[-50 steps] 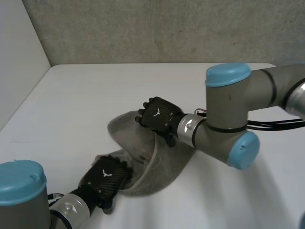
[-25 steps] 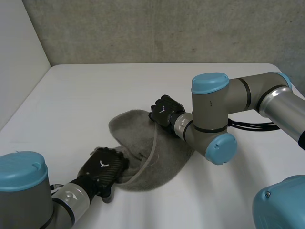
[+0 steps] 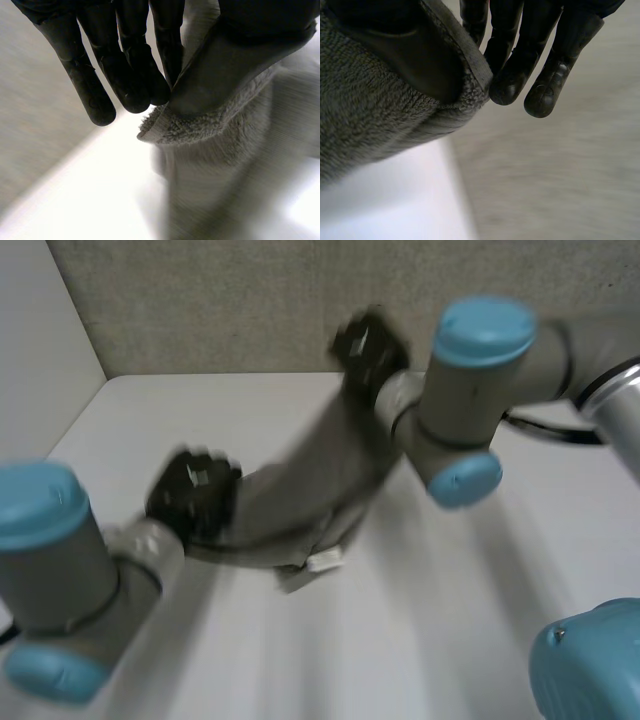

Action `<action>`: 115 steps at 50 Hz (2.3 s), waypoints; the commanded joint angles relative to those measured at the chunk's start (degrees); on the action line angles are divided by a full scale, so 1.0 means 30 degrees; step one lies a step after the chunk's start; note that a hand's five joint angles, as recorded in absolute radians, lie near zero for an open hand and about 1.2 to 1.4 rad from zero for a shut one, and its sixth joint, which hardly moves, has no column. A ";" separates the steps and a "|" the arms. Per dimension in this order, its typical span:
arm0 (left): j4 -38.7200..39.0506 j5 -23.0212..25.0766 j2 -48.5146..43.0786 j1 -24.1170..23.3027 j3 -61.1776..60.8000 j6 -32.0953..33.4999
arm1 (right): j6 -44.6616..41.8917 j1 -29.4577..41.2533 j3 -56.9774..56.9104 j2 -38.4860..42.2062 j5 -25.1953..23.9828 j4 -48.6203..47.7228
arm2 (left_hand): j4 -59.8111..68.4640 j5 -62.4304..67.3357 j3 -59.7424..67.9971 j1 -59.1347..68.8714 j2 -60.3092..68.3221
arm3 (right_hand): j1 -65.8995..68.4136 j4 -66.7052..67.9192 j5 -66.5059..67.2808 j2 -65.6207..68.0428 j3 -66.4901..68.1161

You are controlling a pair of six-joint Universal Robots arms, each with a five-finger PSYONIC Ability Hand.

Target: Fold the towel.

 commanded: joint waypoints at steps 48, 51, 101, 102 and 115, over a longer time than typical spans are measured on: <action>0.4579 0.0671 -0.3307 0.3585 -0.1629 0.2858 | 0.0859 -0.4536 2.2922 -1.0366 -0.3114 -0.1958 | -2.2153 -2.1567 -2.1878 -2.0511 -2.1963 | 0.1228 0.1027 0.1140 0.1519 0.1040; 0.5284 0.0466 -0.3512 0.3585 -0.1629 0.2887 | 0.0859 -0.4624 2.4241 -1.0776 -0.3085 -0.2896 | -2.2153 -2.1567 -2.1878 -2.0511 -2.1963 | 0.1228 0.1027 0.1140 0.1519 0.1040; 0.1127 0.1403 -0.2427 0.4170 -0.3212 0.3005 | 0.4756 -0.6704 2.7903 -1.2007 -0.2440 -0.6235 | -1.7387 -1.6802 -1.7112 -1.5745 -1.7198 | 0.1228 0.1027 0.1140 0.1519 0.1040; 0.1127 0.1403 -0.2429 0.4171 -0.3211 0.3005 | 0.4756 -0.6704 2.7903 -1.2007 -0.2440 -0.6236 | -1.7387 -1.6801 -1.7112 -1.5745 -1.7197 | 0.1228 0.1027 0.1140 0.1519 0.1040; 0.1419 0.1344 -0.3687 0.4288 -0.2304 0.2887 | 0.4756 -0.6675 2.7932 -1.1890 -0.2411 -0.6265 | -1.5424 -1.4839 -1.5149 -1.3782 -1.5235 | 0.1228 0.1027 0.1140 0.1519 0.1040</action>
